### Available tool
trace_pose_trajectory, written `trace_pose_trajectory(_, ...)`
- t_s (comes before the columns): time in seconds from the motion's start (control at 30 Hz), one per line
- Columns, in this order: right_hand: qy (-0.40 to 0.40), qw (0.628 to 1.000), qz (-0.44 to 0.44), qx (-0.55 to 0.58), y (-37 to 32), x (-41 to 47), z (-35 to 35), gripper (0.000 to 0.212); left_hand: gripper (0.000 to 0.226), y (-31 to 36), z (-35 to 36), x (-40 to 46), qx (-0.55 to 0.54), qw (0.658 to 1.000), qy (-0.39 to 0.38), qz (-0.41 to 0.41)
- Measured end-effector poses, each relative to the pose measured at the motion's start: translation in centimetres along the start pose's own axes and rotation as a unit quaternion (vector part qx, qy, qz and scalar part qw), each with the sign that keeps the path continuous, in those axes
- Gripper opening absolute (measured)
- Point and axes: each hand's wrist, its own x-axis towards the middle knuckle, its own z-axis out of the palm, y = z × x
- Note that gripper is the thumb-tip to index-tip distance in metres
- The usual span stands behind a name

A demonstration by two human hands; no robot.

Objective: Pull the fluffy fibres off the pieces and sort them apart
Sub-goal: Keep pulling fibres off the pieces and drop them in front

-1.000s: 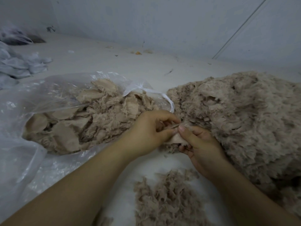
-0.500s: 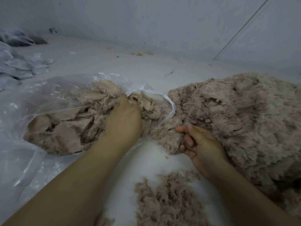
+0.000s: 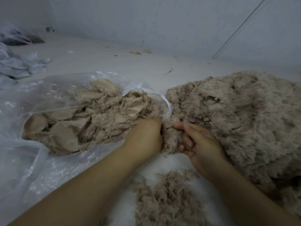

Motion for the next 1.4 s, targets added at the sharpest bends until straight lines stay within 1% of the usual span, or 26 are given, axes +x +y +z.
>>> trace_pose_trajectory(0.03, -0.017, 1.0, -0.004, -0.014, 0.0, 0.0, -0.1, 0.032, 0.003, 0.0, 0.1, 0.1, -0.013, 1.0, -0.001, -0.006)
trace_pose_trajectory(0.07, -0.035, 0.999, -0.007, -0.029, 0.1, 0.0, -0.1, 0.027, 0.005, 0.2, 0.2, 0.1, -0.025, 1.0, -0.01, -0.011)
trace_pose_trajectory(0.1, -0.052, 0.998, -0.007, -0.041, 0.1, 0.0, 0.0, 0.023, 0.014, 0.4, 0.3, 0.1, -0.032, 0.999, -0.022, -0.014)
trace_pose_trajectory(0.13, -0.064, 0.997, -0.005, -0.047, 0.1, 0.0, 0.0, 0.024, 0.022, 0.5, 0.4, 0.1, -0.032, 0.999, -0.034, -0.016)
trace_pose_trajectory(0.2, -0.069, 0.996, -0.001, -0.051, 0.2, 0.1, -0.1, 0.028, 0.029, 0.5, 0.5, 0.1, -0.022, 0.999, -0.043, -0.025)
trace_pose_trajectory(0.3, -0.055, 0.997, 0.009, -0.058, 0.1, 0.1, -0.1, 0.029, 0.026, 0.3, 0.5, 0.0, -0.008, 0.998, -0.047, -0.033)
trace_pose_trajectory(0.33, -0.05, 0.997, 0.014, -0.061, 0.1, 0.1, 0.0, 0.027, 0.022, 0.4, 0.4, 0.0, -0.026, 0.998, -0.044, -0.031)
trace_pose_trajectory(0.43, -0.052, 0.997, 0.028, -0.054, 0.0, 0.1, 0.1, 0.027, 0.013, 1.1, 0.0, -0.2, -0.134, 0.991, -0.022, -0.002)
trace_pose_trajectory(0.5, -0.066, 0.996, 0.028, -0.053, -0.3, 0.1, 0.3, 0.03, 0.014, 1.9, -0.3, -0.6, -0.203, 0.979, 0.006, 0.018)
trace_pose_trajectory(0.57, -0.07, 0.996, 0.031, -0.052, -0.5, 0.0, 0.5, 0.039, 0.013, 2.6, -0.6, -1.1, -0.245, 0.968, 0.035, 0.049)
trace_pose_trajectory(0.63, -0.062, 0.996, 0.034, -0.052, -0.5, 0.0, 0.5, 0.038, 0.013, 3.0, -0.9, -1.4, -0.281, 0.955, 0.065, 0.067)
trace_pose_trajectory(0.73, -0.051, 0.996, 0.032, -0.068, -0.5, 0.0, 0.6, 0.034, 0.017, 3.0, -1.2, -1.2, -0.373, 0.923, 0.08, 0.044)
trace_pose_trajectory(0.83, -0.06, 0.995, 0.023, -0.077, -0.6, -0.1, 0.6, 0.026, 0.017, 2.9, -1.4, -1.0, -0.441, 0.896, 0.057, 0.004)
trace_pose_trajectory(0.9, -0.061, 0.996, 0.013, -0.065, -0.6, -0.2, 0.5, 0.035, 0.017, 3.0, -1.5, -1.1, -0.484, 0.874, 0.038, -0.024)
trace_pose_trajectory(0.93, -0.061, 0.996, 0.01, -0.062, -0.6, -0.2, 0.4, 0.035, 0.018, 3.0, -1.5, -1.1, -0.502, 0.864, 0.033, -0.032)
trace_pose_trajectory(1.03, -0.061, 0.996, 0.009, -0.067, -0.7, -0.3, 0.4, 0.02, 0.021, 2.8, -1.4, -1.1, -0.533, 0.845, 0.026, -0.036)
trace_pose_trajectory(1.07, -0.061, 0.996, 0.01, -0.067, -0.7, -0.4, 0.4, 0.018, 0.021, 2.8, -1.4, -1.1, -0.539, 0.84, 0.033, -0.043)
trace_pose_trajectory(1.17, -0.061, 0.996, 0.012, -0.07, -0.6, -0.4, 0.5, 0.012, 0.019, 2.5, -1.1, -0.7, -0.543, 0.832, 0.084, -0.074)
trace_pose_trajectory(1.33, -0.055, 0.996, 0.011, -0.064, -0.6, -0.4, 0.5, 0.012, 0.015, 2.1, -0.9, -0.5, -0.533, 0.83, 0.145, -0.074)
trace_pose_trajectory(1.4, -0.036, 0.998, 0.022, -0.047, -0.7, -0.3, 0.5, 0.012, 0.016, 1.7, -0.8, -0.3, -0.543, 0.822, 0.155, -0.074)
